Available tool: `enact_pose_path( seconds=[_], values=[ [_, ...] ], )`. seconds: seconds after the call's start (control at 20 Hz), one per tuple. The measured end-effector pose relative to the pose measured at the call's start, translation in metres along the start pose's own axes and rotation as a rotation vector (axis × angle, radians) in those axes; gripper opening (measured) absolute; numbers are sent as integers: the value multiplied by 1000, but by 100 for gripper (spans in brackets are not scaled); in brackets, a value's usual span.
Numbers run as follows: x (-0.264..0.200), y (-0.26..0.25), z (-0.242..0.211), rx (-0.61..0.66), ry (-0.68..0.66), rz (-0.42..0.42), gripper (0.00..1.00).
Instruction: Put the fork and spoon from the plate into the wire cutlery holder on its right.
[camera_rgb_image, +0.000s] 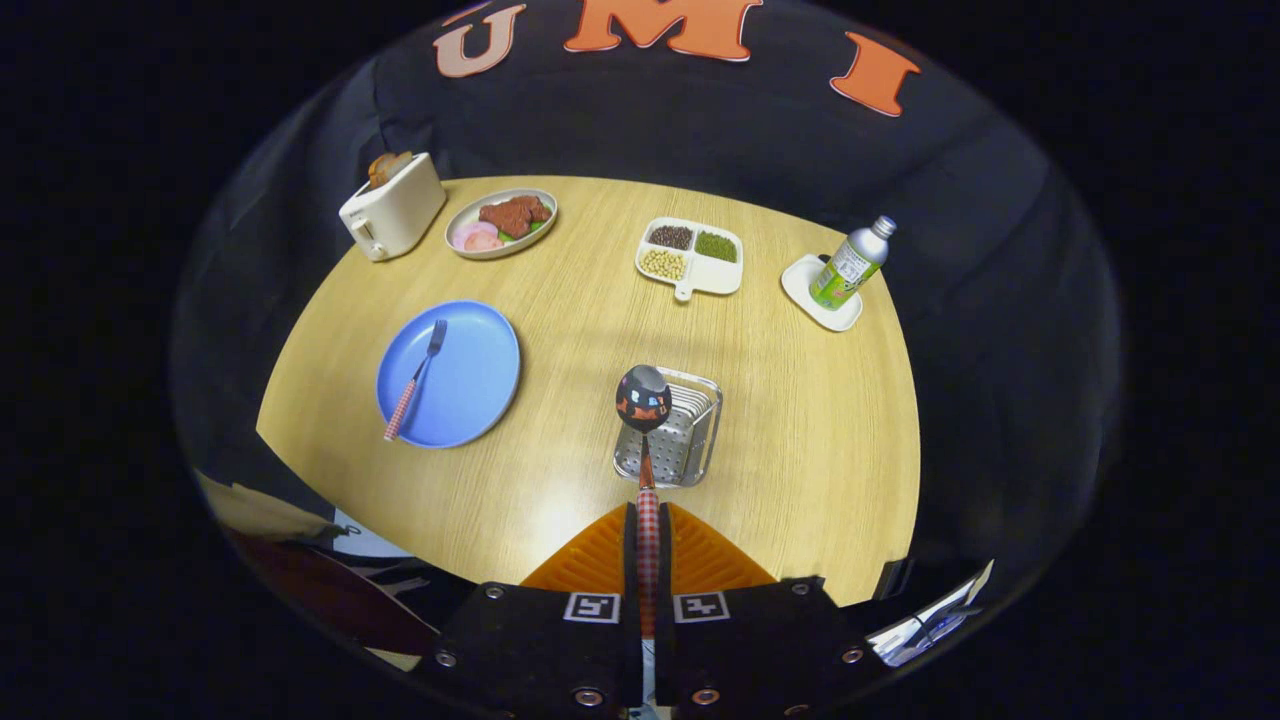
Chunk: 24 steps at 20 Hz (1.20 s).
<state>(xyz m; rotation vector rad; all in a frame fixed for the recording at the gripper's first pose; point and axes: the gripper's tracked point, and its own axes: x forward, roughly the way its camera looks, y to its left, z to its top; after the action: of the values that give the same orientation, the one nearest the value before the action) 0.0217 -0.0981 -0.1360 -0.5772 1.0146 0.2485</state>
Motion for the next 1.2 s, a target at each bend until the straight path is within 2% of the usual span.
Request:
enact_pose_path(
  seconds=[0.4, 0.8, 1.2],
  values=[
    [24, -14, -3, -70, 172, 41, 5],
    [45, -11, 1, -134, 295, 35, 5],
    [50, -3, 12, -127, 310, 46, 12]
  ],
)
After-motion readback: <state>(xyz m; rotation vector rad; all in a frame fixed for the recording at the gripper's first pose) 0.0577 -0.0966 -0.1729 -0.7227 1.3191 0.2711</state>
